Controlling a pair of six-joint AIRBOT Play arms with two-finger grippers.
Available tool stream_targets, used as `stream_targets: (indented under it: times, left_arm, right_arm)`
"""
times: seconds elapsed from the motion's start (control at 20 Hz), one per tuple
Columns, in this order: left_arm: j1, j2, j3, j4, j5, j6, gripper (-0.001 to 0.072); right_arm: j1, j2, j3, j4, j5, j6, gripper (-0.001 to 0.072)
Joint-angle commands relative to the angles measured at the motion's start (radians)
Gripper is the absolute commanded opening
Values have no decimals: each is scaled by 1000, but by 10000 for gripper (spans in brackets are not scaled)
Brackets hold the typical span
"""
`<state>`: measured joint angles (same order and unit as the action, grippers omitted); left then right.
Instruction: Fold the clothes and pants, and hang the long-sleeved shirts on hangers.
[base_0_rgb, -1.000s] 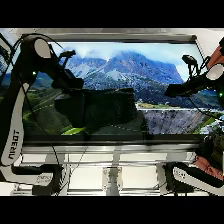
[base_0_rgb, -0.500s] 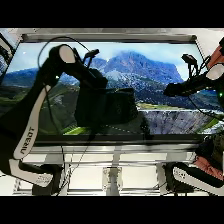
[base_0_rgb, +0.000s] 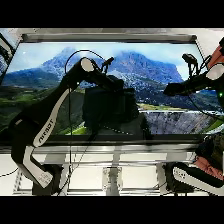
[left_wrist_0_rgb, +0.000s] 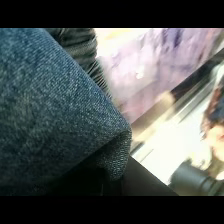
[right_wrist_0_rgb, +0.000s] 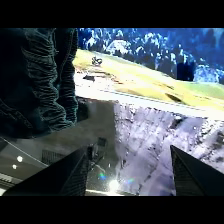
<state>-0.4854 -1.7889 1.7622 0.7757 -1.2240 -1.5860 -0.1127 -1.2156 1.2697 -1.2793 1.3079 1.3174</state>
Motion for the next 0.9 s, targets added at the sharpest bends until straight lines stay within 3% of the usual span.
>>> stream_targets:
  times: [0.0, 0.05, 0.1, 0.15, 0.35, 0.45, 0.5, 0.55, 0.6, 0.7, 0.85]
  left_arm:
    - [-9, -35, 1, -110, 47, 41, 139]
    - [-13, -42, 1, -147, 48, 69, 359]
    - [-17, -47, 1, -179, 55, 101, 489]
    - [-21, -49, 1, -212, 66, 136, 506]
    - [-19, -49, 1, -388, 98, 273, 506]
    - [-3, -45, 1, -408, 98, 297, 497]
    - [11, -42, 1, -400, 95, 297, 478]
    - [32, -37, 1, -381, 80, 296, 376]
    - [56, -26, 1, -330, 55, 291, 299]
    - [95, 11, 1, -138, -35, 208, 292]
    - [98, 76, -3, 350, -259, 75, 291]
  right_arm:
    - [1, -1, -1, 8, -11, 0, 543]
    - [1, -1, -1, 21, -17, 0, 543]
    - [1, -1, -1, 35, -22, 0, 543]
    - [1, -1, -1, 54, -27, -2, 543]
    - [1, -5, -1, 145, -55, -34, 543]
    - [7, -18, -4, 251, -56, -77, 543]
    - [22, -29, -8, 292, -66, -102, 543]
    - [47, -43, -15, 311, -87, -111, 543]
    - [80, -67, -22, 312, -117, -125, 543]
    - [142, -138, -23, 312, -150, -136, 545]
    - [217, -245, -23, 315, -137, -168, 545]
